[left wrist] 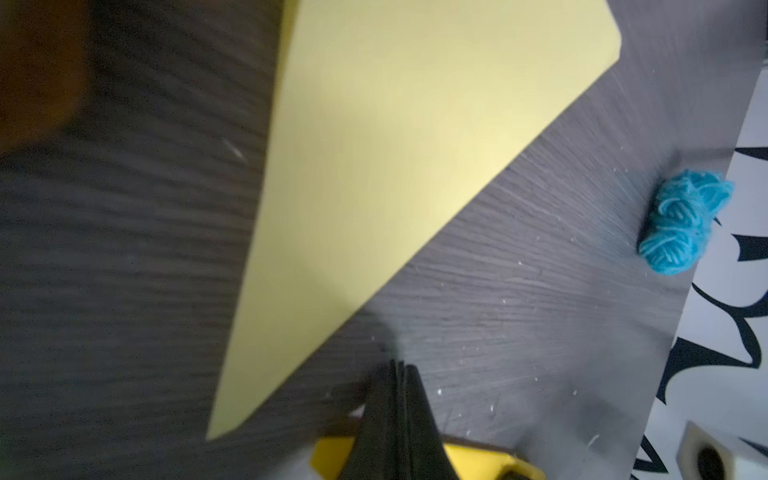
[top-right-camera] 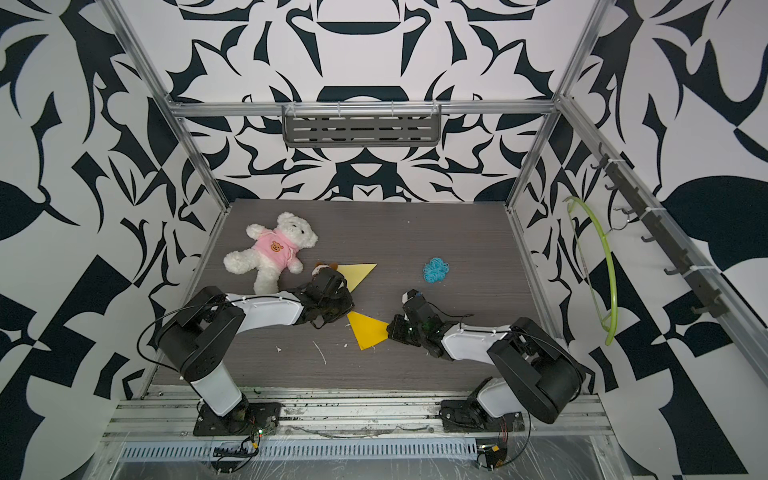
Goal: Fold the square paper diagonally
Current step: Fold the paper at the center of the board.
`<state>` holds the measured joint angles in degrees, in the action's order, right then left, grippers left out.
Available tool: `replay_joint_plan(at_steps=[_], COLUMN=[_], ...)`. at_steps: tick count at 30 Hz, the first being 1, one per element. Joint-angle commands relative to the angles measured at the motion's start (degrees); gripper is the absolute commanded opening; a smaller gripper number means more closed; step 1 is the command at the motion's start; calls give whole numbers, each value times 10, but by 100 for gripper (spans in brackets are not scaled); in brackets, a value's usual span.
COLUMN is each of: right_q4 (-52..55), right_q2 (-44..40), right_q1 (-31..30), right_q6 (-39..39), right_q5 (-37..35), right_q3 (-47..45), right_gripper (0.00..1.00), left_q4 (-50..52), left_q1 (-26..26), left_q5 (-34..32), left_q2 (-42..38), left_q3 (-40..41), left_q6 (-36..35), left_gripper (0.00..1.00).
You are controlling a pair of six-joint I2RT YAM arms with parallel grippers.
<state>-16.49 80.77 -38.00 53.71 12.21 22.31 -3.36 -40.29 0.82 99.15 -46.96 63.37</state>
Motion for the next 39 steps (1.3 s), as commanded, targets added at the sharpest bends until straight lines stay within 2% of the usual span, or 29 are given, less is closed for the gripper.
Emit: replay_joint_plan(at_steps=[1,8,15,18,21,23,26,33,39], right_q4=[73,81,97,98,97,96,94,96,95], right_q2=[-2,-1,-13,-14,-13,-13,-17,-21,-21], right_q1=[0,2,2,2,2,2,2,2,2], right_q6=[-13,-16,-25,-29,-29,-29,-28,-29,-29], right_q5=[-30,-31,-32,-31,-30,-30,-31,-33,-34], right_q3=[-14,-13,-8,-6,-6,-7,-10,-15,-16], right_gripper=[7,6,6,6,6,6,6,6,6], left_q4=[85,85,131,110,80,63,47,61,70], left_q1=[7,6,5,-4,-36,-54,-74,-76,-72], left_q5=[-29,-16,-5,10,24,42,32,23,12], left_q2=[11,-39,-120,-134,-120,-95,-69,-19,-9], left_q3=[28,65,-9,-26,-40,-47,-38,-31,-24], left_q6=[-11,-9,-37,-31,-17,-6,6,8,1], left_gripper=[0,0,1,4,7,4,2,0,0])
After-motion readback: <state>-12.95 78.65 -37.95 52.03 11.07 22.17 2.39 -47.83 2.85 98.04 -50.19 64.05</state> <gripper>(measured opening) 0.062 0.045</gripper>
